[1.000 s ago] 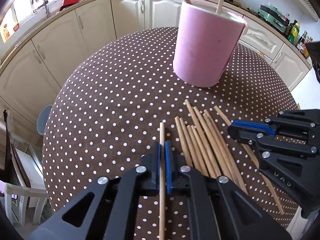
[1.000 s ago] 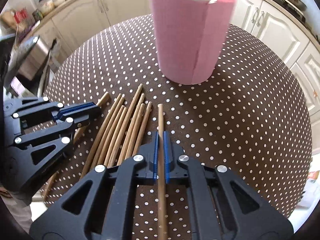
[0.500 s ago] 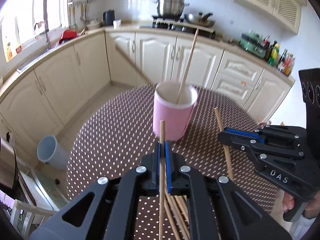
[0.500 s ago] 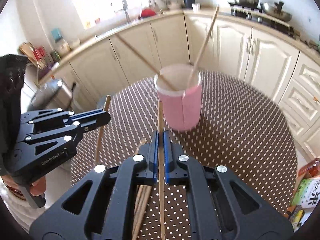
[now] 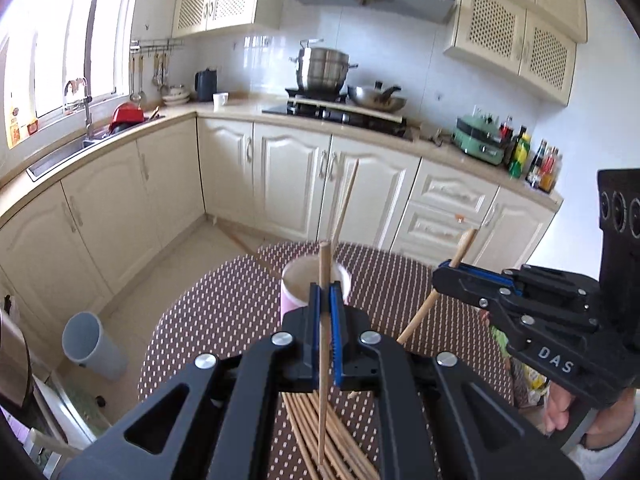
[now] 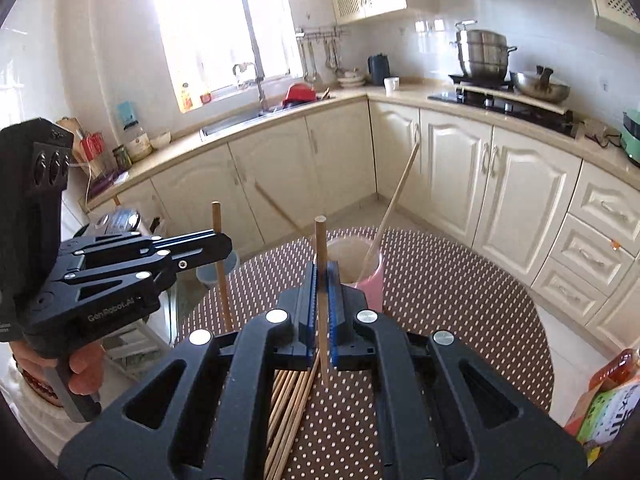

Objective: Organize utensils
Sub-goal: 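Raise the left gripper's chopstick over the pink cup while the right gripper carries its chopstick there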

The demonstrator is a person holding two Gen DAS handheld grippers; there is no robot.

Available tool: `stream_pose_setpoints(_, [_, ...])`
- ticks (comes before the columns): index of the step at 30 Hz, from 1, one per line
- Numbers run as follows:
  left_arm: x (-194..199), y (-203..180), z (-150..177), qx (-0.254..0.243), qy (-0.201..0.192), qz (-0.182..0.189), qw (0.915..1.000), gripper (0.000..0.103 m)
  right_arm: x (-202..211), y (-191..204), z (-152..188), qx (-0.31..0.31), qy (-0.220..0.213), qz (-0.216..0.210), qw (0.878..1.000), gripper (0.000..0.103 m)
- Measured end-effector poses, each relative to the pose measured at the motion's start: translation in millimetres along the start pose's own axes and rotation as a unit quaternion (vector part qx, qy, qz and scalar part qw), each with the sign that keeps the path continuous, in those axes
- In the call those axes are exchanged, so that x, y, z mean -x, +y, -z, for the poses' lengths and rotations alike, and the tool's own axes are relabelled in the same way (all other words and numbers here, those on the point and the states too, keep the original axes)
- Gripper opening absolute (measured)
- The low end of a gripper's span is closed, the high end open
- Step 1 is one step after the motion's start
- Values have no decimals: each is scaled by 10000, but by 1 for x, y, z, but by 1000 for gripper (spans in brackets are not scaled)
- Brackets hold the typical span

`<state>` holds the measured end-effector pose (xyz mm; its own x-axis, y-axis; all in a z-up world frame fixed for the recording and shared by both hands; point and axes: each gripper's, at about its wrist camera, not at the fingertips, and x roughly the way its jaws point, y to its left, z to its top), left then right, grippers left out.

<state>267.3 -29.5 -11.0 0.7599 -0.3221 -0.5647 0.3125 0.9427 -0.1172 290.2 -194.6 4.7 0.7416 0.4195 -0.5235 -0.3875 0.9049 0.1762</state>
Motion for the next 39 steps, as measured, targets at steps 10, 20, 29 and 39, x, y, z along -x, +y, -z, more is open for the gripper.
stream_pose_setpoints(10, [-2,-5,-47,242,-827,-130,9962,5,13,3,-47,182,-494,9,9986,5])
stream_pose_setpoints(20, [7,0,-88,608,-2108,-337,9751,5,10,-7,-81,202,-942,150,9952,5])
stream_pose_setpoints(29, [-35,7,-73,725,-1880,-383,9787,5,-15,-19,-72,131,-779,234,9966,5])
stream_pose_setpoints(39, [-55,10,-37,433,-1597,-369,9855,5,-38,-32,-38,-2,-439,365,9984,5])
